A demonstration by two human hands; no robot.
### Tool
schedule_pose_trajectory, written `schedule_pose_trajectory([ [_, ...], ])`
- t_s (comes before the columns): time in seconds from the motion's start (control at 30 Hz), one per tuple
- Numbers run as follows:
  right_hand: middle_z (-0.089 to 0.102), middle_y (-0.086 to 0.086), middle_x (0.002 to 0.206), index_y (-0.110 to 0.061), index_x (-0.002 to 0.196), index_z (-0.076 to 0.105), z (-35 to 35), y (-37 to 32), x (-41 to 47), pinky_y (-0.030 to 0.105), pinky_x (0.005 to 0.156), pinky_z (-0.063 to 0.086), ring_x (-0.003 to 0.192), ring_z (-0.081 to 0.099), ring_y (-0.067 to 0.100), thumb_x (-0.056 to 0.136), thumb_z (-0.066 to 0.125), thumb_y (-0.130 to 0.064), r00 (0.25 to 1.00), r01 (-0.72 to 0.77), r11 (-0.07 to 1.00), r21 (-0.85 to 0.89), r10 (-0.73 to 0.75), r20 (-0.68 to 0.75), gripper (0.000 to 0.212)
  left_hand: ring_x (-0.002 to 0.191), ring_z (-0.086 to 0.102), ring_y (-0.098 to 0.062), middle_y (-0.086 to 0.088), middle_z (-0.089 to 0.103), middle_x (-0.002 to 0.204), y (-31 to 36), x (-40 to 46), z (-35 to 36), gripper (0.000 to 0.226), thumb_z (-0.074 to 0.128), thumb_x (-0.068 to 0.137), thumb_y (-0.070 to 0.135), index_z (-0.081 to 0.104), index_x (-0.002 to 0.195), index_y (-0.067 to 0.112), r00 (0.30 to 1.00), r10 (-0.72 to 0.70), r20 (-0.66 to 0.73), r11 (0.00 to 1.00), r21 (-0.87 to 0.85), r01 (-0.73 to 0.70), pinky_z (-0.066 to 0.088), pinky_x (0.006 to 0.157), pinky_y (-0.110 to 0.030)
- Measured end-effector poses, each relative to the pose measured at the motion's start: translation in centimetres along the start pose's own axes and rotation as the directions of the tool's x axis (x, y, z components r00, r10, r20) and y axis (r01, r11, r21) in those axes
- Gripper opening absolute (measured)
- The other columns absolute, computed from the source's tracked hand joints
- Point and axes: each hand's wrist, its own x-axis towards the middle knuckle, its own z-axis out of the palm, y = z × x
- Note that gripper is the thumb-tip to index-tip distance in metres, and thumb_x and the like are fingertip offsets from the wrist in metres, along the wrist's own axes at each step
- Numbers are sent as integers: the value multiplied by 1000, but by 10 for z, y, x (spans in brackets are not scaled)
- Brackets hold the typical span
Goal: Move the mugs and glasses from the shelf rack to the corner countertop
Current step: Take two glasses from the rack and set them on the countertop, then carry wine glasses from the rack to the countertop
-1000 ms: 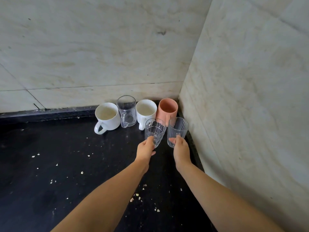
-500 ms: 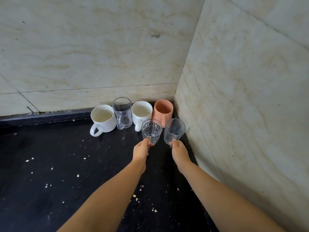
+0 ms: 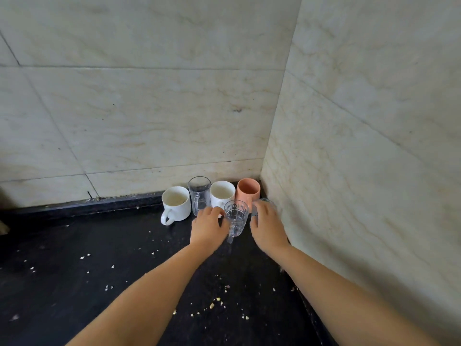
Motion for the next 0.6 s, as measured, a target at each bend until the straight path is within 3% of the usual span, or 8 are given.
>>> schedule_pose_trajectory([
  [0.1, 40, 5, 145, -17, 137, 39, -2, -25, -11, 43, 107, 39, 131, 40, 26, 97, 41, -24, 991, 128, 977, -169, -120, 53, 41, 122, 46, -21, 1, 55, 128, -7, -16, -22, 33, 47, 90, 32, 56, 120, 21, 993, 121, -3, 979, 166, -119, 38, 102, -38],
  [0.23, 39, 4, 147, -18, 137, 39, 0, -52, -20, 45, 110, 34, 134, 35, 26, 97, 39, -28, 974, 217, 948, -232, -194, 116, 41, 123, 44, -22, 1, 55, 127, -19, -35, -45, 34, 46, 89, 30, 55, 121, 21, 990, 139, -27, 967, 219, -130, 35, 103, -37],
  [0.4, 38, 6, 147, -18, 138, 38, 4, -88, -37, 45, 108, 34, 133, 36, 28, 97, 38, -30, 933, 343, 915, -214, -305, 192, 42, 125, 43, -21, 2, 54, 128, -46, -79, -76, 36, 46, 89, 31, 54, 122, 22, 991, 52, -122, 956, 293, -14, 32, 107, -37],
  [0.6, 42, 6, 140, -17, 136, 40, 10, -117, -75, 46, 103, 39, 126, 44, 29, 98, 38, -31, 824, 545, 820, -173, -488, 287, 40, 125, 43, -21, 1, 53, 128, -66, -156, -99, 35, 46, 90, 32, 54, 122, 22, 942, -197, -271, 939, 226, 261, 32, 105, -37],
])
